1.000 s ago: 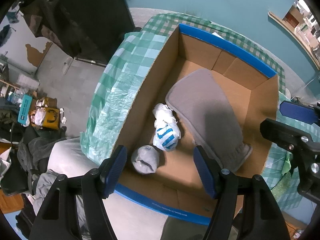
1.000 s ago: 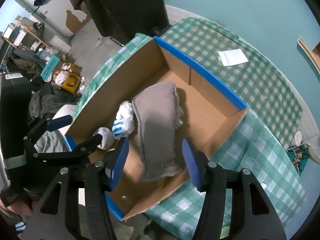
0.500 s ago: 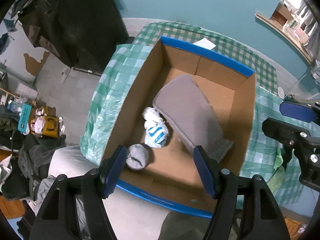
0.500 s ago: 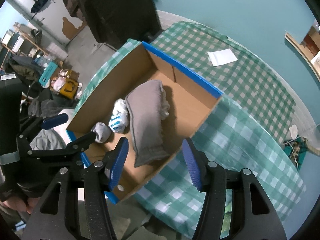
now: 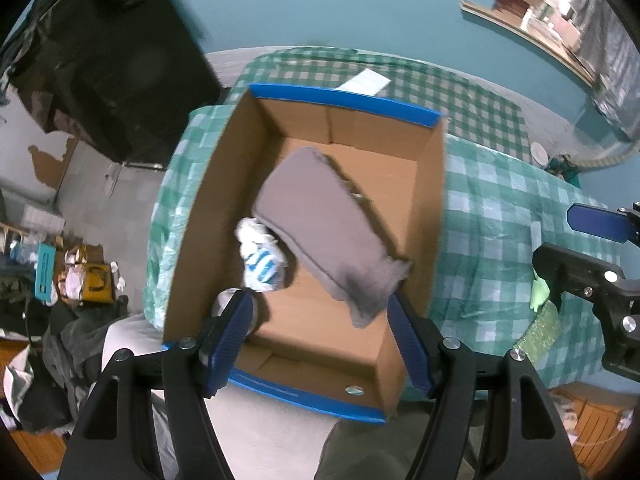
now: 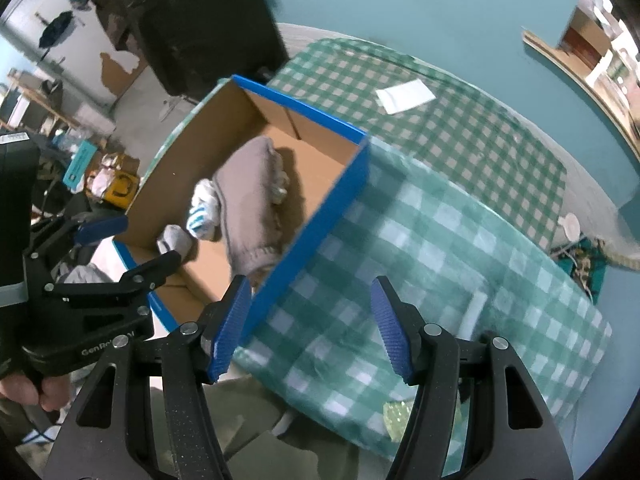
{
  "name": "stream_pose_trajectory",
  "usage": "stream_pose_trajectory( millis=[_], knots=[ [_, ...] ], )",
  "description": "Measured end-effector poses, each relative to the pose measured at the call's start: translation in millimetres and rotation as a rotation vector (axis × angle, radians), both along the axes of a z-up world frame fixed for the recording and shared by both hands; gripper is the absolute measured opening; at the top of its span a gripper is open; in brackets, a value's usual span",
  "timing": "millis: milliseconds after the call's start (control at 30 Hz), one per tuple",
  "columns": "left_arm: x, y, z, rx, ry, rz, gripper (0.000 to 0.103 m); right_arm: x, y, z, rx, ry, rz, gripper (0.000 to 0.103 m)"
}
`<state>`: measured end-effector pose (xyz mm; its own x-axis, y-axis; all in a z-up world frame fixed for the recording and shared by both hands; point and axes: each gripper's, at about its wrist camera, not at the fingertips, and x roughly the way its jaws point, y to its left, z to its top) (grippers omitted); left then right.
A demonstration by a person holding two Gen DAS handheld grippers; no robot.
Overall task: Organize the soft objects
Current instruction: 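Move both open tools back over the green cloth and black glove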
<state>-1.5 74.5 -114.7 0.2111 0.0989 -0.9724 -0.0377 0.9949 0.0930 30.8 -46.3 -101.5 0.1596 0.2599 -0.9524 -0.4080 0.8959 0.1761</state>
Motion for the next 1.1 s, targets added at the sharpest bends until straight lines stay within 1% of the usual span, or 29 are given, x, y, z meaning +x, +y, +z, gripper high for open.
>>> stream_pose_trajectory(
  millis=[300, 567, 800, 1100],
  knots=[
    [1.7, -44.6, 0.2, -0.005, 0.008, -0.106, 0.071, -12.3, -51.2, -2.8, -0.019, 0.018, -0.101, 0.064],
    [0.2, -87.9, -4.5, 0.002, 0.024, -0.217, 0.071, -26.1, -106.9, -18.1, -0.045, 0.055, -0.203, 0.064],
    [2.9, -118.1, -13.8, 0.003, 0.041, -0.277, 0.071, -38.9, -147.7, -28.4, -0.059, 0.074, -0.275, 0.064],
    [7.5, -149.0, -25.5, -0.001, 0.063, -0.322, 0.071, -50.8, -193.2, -33.5, -0.059, 0.081, -0.355, 0.064]
  ],
)
